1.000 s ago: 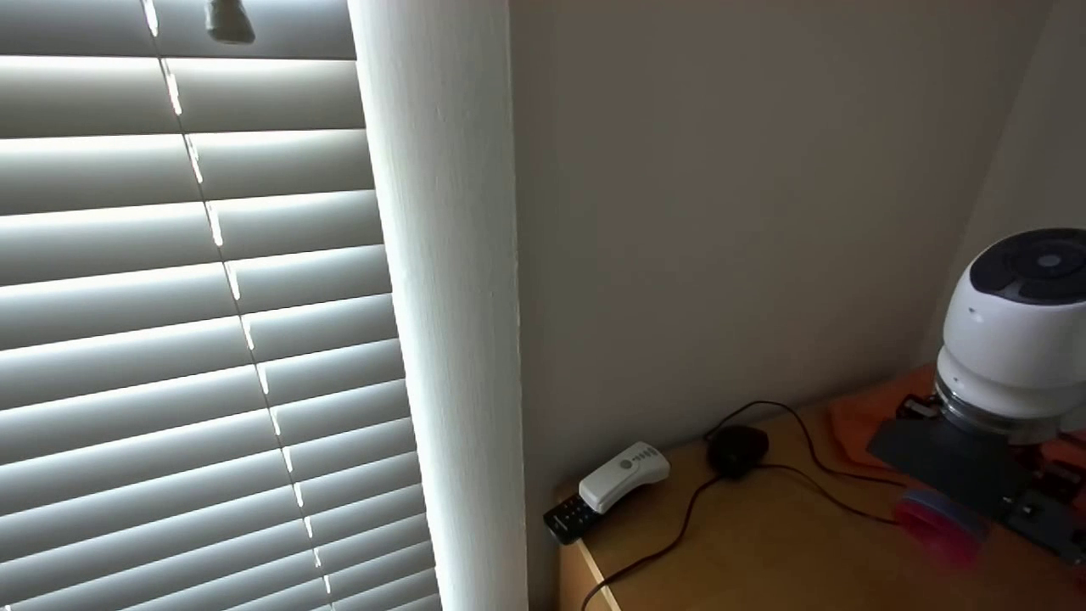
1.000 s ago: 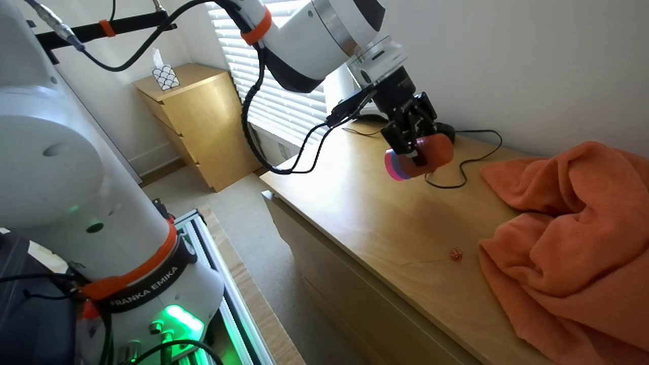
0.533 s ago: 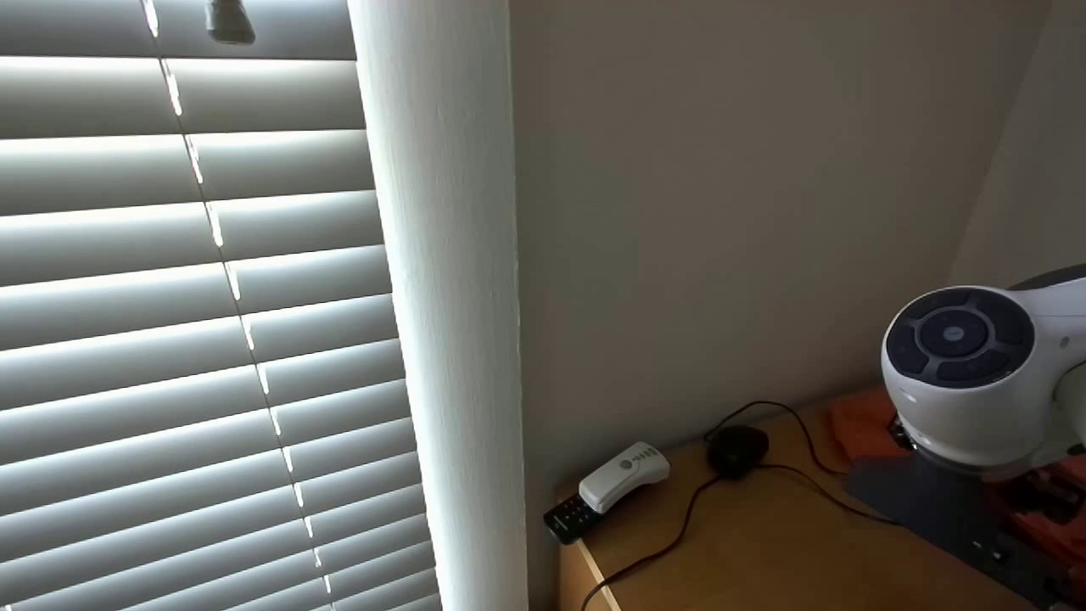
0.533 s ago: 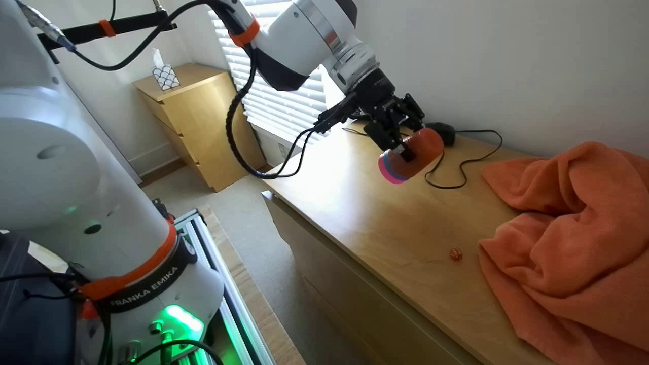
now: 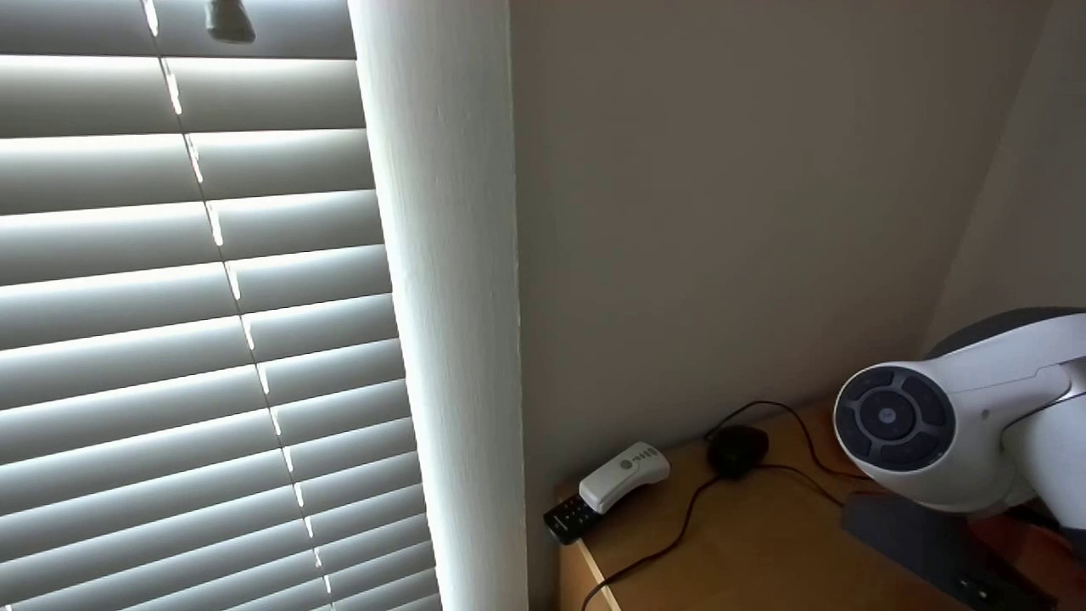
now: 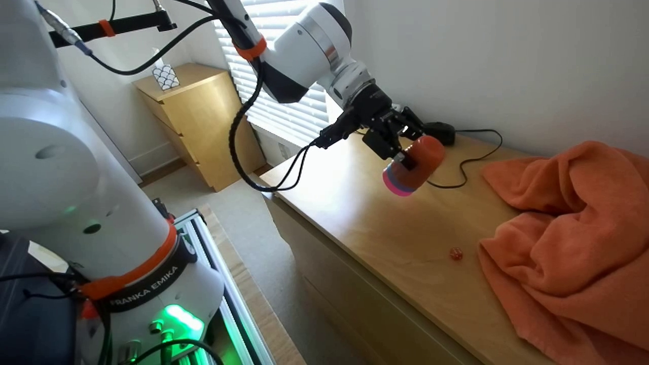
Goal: Turn the pile of plastic cups over
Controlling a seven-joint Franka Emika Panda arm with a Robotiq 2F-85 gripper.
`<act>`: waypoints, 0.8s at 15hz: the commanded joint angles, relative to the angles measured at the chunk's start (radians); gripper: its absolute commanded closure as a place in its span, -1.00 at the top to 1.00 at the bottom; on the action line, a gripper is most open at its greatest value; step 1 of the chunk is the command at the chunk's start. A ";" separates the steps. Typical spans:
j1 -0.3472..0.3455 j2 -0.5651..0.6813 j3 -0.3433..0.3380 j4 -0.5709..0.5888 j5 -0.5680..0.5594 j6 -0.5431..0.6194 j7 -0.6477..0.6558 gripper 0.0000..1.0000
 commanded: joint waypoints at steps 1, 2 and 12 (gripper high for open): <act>-0.009 0.067 0.030 0.032 -0.064 -0.085 0.077 -0.03; -0.004 0.084 0.033 0.040 -0.089 -0.116 0.099 -0.03; 0.001 0.215 0.068 0.114 -0.124 -0.243 0.224 -0.03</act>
